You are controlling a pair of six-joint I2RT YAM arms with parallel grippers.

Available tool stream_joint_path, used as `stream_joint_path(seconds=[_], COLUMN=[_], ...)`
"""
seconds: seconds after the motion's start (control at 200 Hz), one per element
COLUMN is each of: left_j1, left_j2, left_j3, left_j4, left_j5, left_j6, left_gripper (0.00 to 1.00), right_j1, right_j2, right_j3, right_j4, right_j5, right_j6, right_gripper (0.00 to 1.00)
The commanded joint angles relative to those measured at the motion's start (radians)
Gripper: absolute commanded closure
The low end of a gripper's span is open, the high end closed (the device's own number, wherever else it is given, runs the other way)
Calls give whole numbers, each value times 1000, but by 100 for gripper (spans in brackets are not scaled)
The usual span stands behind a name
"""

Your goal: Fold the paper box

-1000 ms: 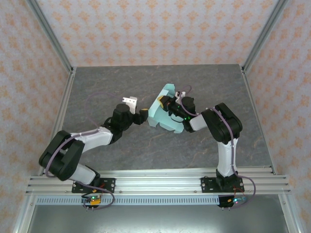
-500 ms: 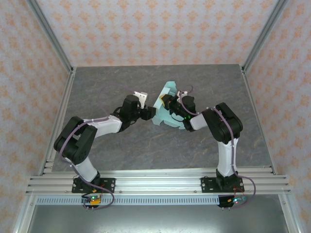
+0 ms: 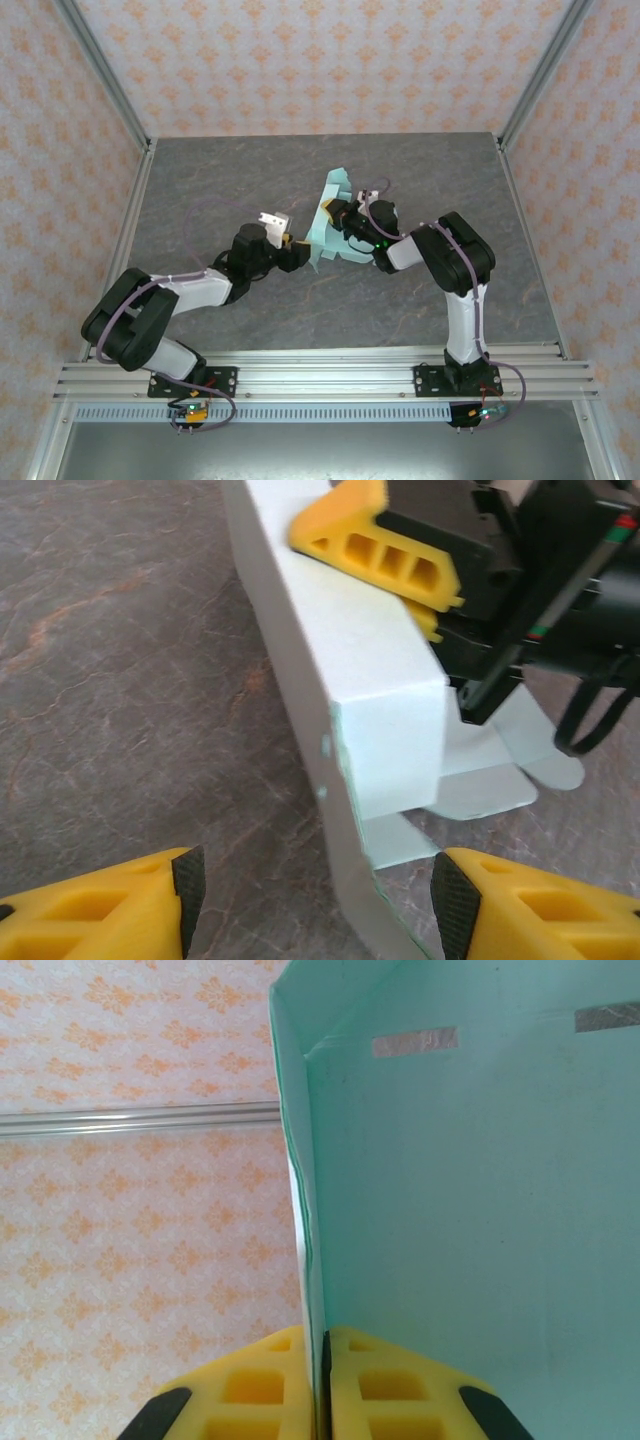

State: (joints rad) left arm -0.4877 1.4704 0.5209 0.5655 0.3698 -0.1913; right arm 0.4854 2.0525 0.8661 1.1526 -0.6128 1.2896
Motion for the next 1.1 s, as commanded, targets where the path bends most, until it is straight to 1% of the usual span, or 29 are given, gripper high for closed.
stream_joint_path(seconds=[0.0, 0.1, 0.19, 0.33, 0.38, 0.526, 0.621, 0.666, 0.741, 0.856, 1.091], left_j1=[-31, -54, -64, -84, -85, -85, -84, -83, -83, -84, -85], left_j2=[-21, 0, 8, -29, -56, -139, -140, -116, -47, 63, 199], left_j3=[-20, -26, -45, -92, -114, -200, -201, -188, -142, -55, 108], left_j4=[-18, -10, 12, 26, 28, 89, 85, 93, 100, 129, 136], left_j5=[-12, -32, -32, -62, -97, -249, -348, -368, -371, -312, -257], left_j6=[60, 79, 64, 46, 43, 30, 32, 42, 78, 131, 148], left_gripper=[36, 36, 36, 36, 36, 34, 31, 31, 31, 33, 38], right_j1=[-8, -8, -8, -10, -11, -12, -11, -10, -8, -3, 22], right_j2=[11, 9, 3, 7, 7, 23, 39, 45, 54, 63, 84], right_j3=[25, 27, 15, 20, 26, 60, 78, 79, 79, 71, 54], right_j4=[48, 57, 70, 125, 132, 130, 131, 133, 131, 128, 137], right_j5=[18, 19, 33, 23, 22, 11, 8, 9, 12, 19, 73], right_j6=[23, 28, 29, 40, 35, 37, 41, 43, 43, 40, 48], right_gripper=[89, 89, 90, 90, 90, 91, 91, 91, 92, 92, 93])
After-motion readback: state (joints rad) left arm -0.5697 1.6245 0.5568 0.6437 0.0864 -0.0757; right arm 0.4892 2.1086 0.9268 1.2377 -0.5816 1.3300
